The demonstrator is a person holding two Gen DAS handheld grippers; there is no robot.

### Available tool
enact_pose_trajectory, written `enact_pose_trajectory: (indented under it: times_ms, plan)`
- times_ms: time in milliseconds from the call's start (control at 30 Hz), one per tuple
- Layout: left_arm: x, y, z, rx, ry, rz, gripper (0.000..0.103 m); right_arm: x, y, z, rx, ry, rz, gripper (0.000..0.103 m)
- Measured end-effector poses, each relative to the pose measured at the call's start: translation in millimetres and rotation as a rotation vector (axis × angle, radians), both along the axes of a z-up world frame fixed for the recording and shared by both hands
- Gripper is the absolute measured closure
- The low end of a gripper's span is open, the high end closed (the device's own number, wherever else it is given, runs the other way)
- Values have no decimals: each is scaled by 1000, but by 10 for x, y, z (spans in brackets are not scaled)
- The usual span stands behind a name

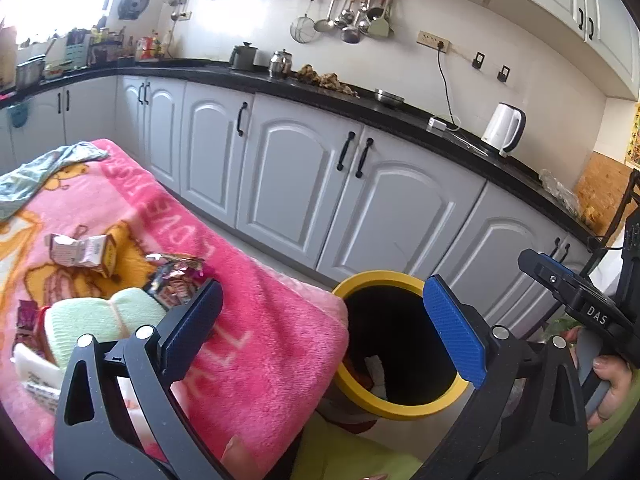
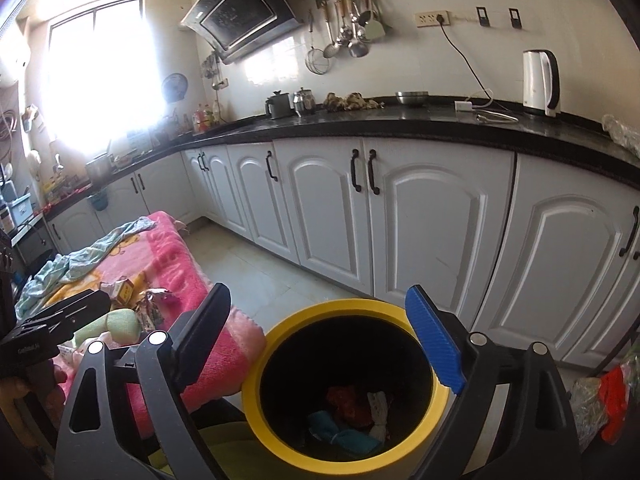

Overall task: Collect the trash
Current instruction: 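Move both grippers back over the blanket toward the remaining trash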

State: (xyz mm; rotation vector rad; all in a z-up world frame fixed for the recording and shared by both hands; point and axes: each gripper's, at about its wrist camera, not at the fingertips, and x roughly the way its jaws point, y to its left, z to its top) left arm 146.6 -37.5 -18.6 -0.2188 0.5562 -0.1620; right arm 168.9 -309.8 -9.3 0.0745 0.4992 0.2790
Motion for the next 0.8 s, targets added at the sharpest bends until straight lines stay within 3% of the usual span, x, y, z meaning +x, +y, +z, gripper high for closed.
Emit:
enact_pose_trajectory:
  times_ms: [800]
  plan:
    - [-534, 921, 186, -15, -58, 211, 11, -364, 899, 201, -60, -72, 231, 16]
